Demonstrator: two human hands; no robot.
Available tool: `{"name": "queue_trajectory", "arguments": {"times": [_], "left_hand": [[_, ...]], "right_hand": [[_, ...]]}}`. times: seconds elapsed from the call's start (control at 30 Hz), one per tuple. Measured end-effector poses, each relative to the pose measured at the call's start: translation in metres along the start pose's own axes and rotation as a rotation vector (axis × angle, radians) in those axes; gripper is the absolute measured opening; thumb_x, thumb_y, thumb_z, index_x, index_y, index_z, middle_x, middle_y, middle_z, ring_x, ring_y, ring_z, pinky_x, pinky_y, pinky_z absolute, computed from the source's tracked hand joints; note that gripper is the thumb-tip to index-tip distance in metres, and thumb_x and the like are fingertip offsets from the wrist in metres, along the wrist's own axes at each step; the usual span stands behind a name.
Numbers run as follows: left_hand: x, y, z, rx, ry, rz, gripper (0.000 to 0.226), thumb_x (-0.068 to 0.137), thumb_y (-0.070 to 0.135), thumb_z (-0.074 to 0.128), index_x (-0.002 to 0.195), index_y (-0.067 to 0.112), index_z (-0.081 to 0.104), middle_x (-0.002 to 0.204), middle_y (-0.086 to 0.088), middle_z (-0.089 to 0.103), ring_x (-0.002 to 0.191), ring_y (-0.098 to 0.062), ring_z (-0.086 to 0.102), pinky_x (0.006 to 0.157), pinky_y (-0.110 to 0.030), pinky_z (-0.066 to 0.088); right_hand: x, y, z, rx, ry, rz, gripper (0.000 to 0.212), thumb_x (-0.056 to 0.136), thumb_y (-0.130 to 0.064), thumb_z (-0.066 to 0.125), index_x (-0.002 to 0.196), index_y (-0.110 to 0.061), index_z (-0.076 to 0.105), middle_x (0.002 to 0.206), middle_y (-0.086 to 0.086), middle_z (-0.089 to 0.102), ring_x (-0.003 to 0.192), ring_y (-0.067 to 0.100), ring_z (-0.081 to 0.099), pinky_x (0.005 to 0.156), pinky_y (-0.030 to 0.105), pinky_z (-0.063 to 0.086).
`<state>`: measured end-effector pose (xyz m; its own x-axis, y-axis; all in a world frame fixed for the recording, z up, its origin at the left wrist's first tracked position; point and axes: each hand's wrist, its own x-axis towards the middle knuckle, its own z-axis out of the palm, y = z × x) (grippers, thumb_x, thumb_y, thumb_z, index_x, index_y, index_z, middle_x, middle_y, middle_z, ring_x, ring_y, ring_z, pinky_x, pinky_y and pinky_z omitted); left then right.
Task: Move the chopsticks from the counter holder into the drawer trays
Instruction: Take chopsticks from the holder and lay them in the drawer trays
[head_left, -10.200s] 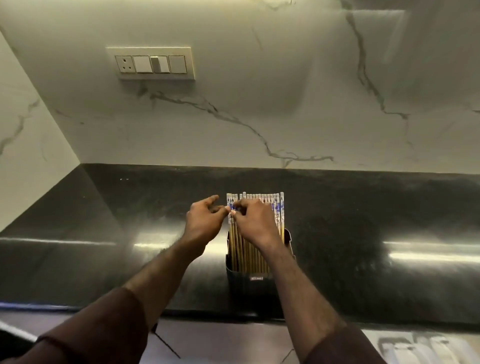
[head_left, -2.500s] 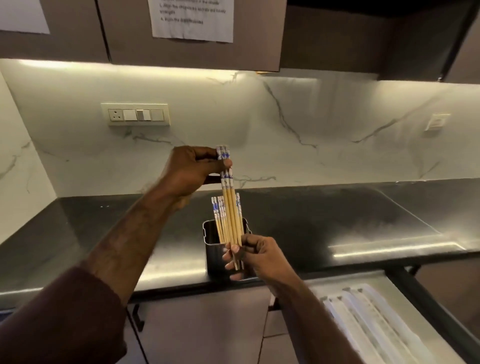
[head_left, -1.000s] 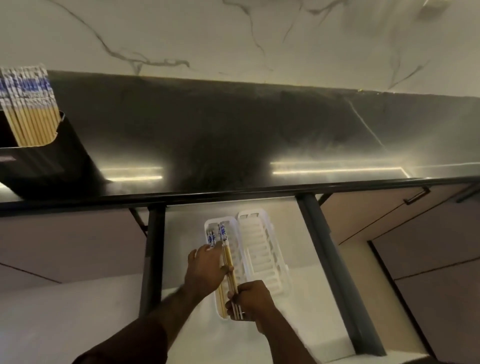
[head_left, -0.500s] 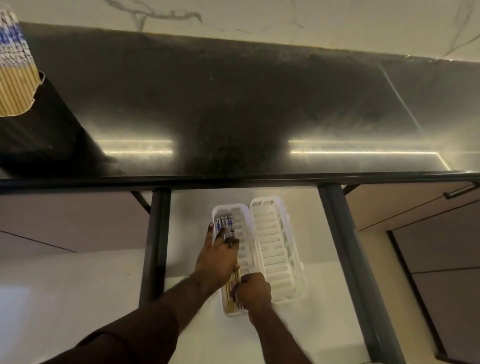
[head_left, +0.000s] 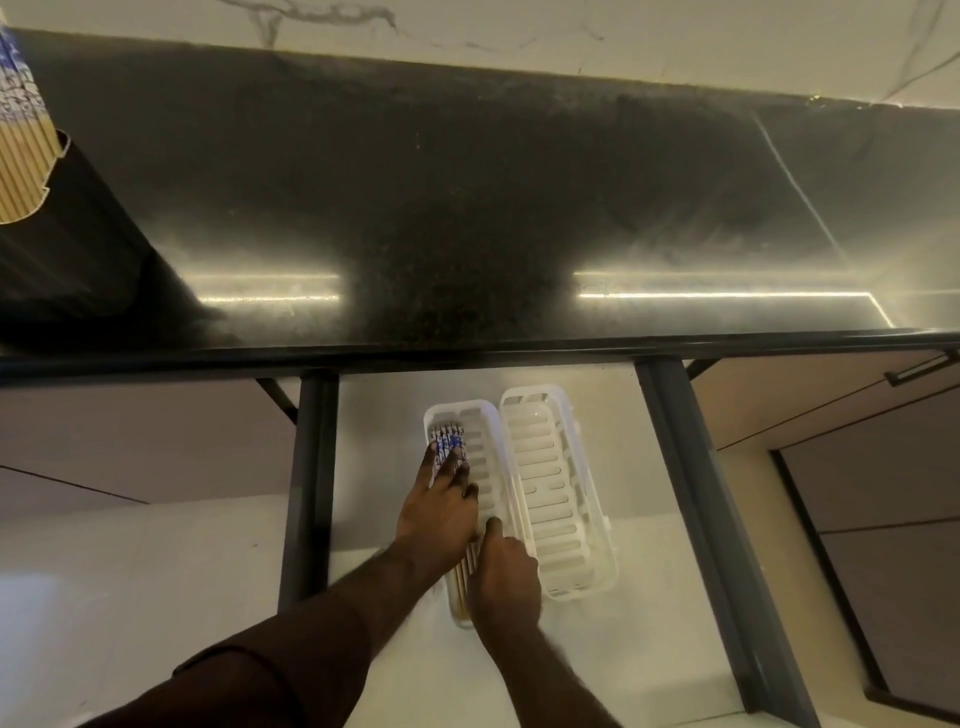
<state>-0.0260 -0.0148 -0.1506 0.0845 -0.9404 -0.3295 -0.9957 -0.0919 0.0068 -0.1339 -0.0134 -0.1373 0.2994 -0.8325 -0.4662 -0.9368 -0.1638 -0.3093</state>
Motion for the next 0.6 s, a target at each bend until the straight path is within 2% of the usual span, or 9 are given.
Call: {"name": "queue_trajectory", "arguments": {"times": [0.13, 0.27, 0.37, 0.47, 0.53, 0.6], "left_hand": [[0.000, 0.001, -0.002, 0.005, 0.002, -0.001, 0.055, 0.099, 0.039, 0.045, 0.146, 0.011, 0.035, 0.155, -0.007, 0.034, 0.148, -0.029, 0.012, 0.104, -0.048, -0.025], [-0.002, -0.003, -0.008, -0.053, 0.031, 0.001, 0.051, 0.098, 0.041, 0.044, 0.143, 0.016, 0.040, 0.152, -0.003, 0.039, 0.147, -0.026, 0.020, 0.110, -0.048, -0.020], [-0.008, -0.005, -0.020, -0.128, 0.063, 0.013, 0.052, 0.097, 0.044, 0.045, 0.143, 0.021, 0.038, 0.151, 0.000, 0.040, 0.146, -0.026, 0.022, 0.112, -0.049, -0.017], [-0.018, -0.004, -0.041, -0.229, 0.061, 0.033, 0.048, 0.096, 0.042, 0.046, 0.140, 0.022, 0.041, 0.150, -0.002, 0.042, 0.143, -0.029, 0.027, 0.118, -0.052, -0.003], [-0.028, -0.002, -0.059, -0.298, 0.099, 0.037, 0.042, 0.095, 0.036, 0.051, 0.135, 0.022, 0.048, 0.146, -0.004, 0.047, 0.139, -0.029, 0.035, 0.118, -0.051, 0.011], [-0.040, 0.001, -0.081, -0.360, 0.173, 0.004, 0.043, 0.094, 0.032, 0.053, 0.135, 0.022, 0.049, 0.148, -0.004, 0.044, 0.140, -0.029, 0.032, 0.117, -0.051, 0.010]], "right_hand": [[-0.002, 0.001, 0.000, -0.018, -0.001, -0.055, 0.043, 0.099, -0.037, 0.049, 0.139, -0.020, 0.042, 0.126, 0.000, 0.063, 0.112, 0.016, 0.062, 0.097, 0.029, 0.050], [-0.006, -0.003, -0.013, -0.004, 0.028, -0.066, 0.046, 0.098, -0.035, 0.051, 0.140, -0.019, 0.040, 0.122, 0.004, 0.065, 0.107, 0.020, 0.065, 0.093, 0.033, 0.053], [-0.010, -0.008, -0.035, 0.044, 0.087, -0.056, 0.038, 0.096, -0.033, 0.052, 0.131, -0.019, 0.046, 0.114, 0.004, 0.067, 0.100, 0.023, 0.067, 0.087, 0.037, 0.055], [-0.017, -0.014, -0.066, 0.074, 0.183, -0.059, 0.034, 0.094, -0.031, 0.054, 0.126, -0.020, 0.046, 0.113, 0.004, 0.068, 0.097, 0.023, 0.067, 0.084, 0.037, 0.054], [-0.027, -0.019, -0.088, 0.103, 0.247, -0.060, 0.041, 0.094, -0.030, 0.056, 0.132, -0.020, 0.045, 0.120, 0.006, 0.065, 0.103, 0.025, 0.065, 0.089, 0.039, 0.052], [-0.041, -0.026, -0.112, 0.123, 0.288, -0.068, 0.051, 0.094, -0.036, 0.057, 0.140, -0.020, 0.040, 0.128, 0.006, 0.062, 0.112, 0.026, 0.062, 0.098, 0.041, 0.048]]}}
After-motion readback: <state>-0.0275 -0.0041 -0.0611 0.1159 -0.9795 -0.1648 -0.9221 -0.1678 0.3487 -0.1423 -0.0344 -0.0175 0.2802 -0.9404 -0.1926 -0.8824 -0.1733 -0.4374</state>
